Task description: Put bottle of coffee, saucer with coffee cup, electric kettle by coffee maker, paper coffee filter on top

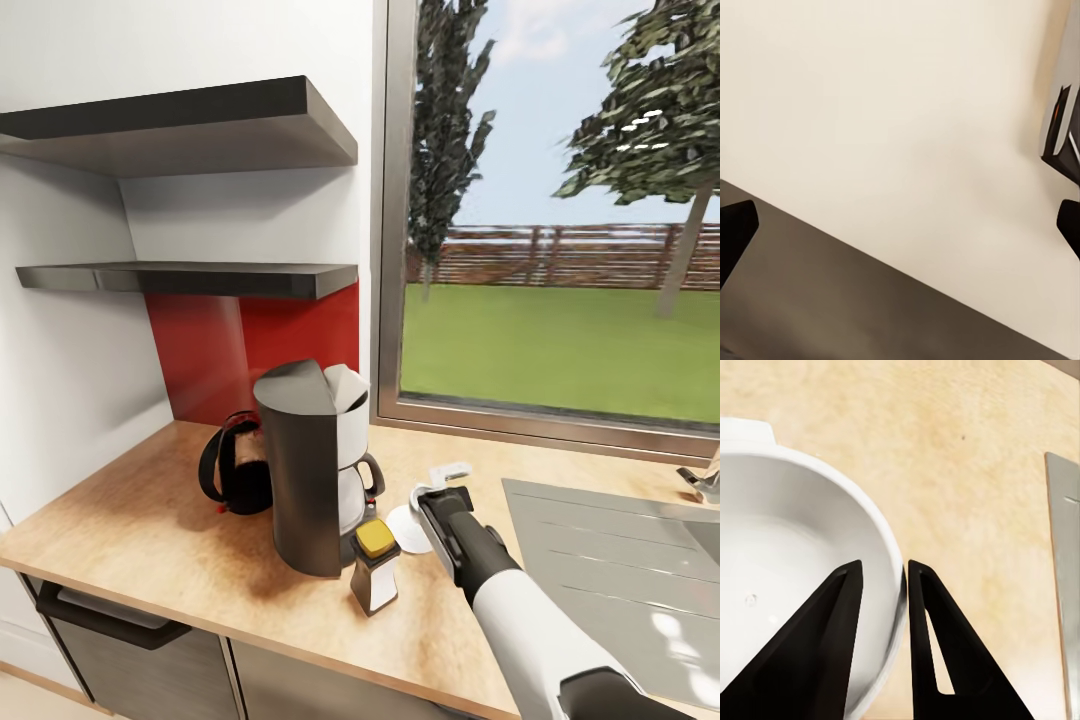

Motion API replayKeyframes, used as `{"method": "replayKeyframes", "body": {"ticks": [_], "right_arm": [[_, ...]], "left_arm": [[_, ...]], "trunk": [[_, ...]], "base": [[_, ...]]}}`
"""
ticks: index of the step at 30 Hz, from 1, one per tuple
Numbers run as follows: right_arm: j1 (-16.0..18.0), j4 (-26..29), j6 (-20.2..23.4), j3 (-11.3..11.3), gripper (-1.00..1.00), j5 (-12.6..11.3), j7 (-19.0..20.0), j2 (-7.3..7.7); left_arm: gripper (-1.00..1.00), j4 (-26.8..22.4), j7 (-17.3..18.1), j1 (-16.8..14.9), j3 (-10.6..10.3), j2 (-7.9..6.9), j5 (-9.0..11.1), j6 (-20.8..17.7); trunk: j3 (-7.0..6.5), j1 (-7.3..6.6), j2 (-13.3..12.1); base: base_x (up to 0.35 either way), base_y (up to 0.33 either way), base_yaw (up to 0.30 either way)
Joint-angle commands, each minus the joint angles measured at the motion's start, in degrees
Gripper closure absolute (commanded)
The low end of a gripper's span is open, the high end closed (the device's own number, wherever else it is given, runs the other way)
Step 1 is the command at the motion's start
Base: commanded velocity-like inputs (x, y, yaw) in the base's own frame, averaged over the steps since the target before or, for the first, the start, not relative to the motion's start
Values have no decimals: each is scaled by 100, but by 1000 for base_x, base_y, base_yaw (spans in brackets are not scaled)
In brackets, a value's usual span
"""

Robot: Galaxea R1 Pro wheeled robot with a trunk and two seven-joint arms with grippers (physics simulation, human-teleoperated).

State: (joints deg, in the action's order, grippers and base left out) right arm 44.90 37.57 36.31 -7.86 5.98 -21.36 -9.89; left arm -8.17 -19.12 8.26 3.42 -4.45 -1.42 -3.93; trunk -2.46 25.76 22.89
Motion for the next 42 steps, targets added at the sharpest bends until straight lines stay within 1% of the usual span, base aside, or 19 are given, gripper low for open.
{"method": "replayKeyframes", "body": {"ticks": [1,9,24,32,42], "right_arm": [[2,-16,52,-14,100,63,9,-1],[2,-141,52,-14,100,62,9,-4],[2,-157,52,-14,100,53,24,-4],[2,-339,44,-14,100,39,23,-10],[2,-363,43,-11,100,44,18,-4]], "left_arm": [[-100,-26,-4,9,32,2,-15,-42],[-100,-26,0,9,29,5,-17,-44],[-100,-26,5,9,31,7,-17,-47],[-100,-26,5,9,28,8,-17,-46],[-100,-26,0,9,28,6,-17,-39]], "trunk": [[1,2,3],[1,2,3],[1,2,3],[1,2,3],[1,2,3]], "base": [[0,0,0],[0,0,0],[0,5,0],[0,59,0],[0,2,0]]}}
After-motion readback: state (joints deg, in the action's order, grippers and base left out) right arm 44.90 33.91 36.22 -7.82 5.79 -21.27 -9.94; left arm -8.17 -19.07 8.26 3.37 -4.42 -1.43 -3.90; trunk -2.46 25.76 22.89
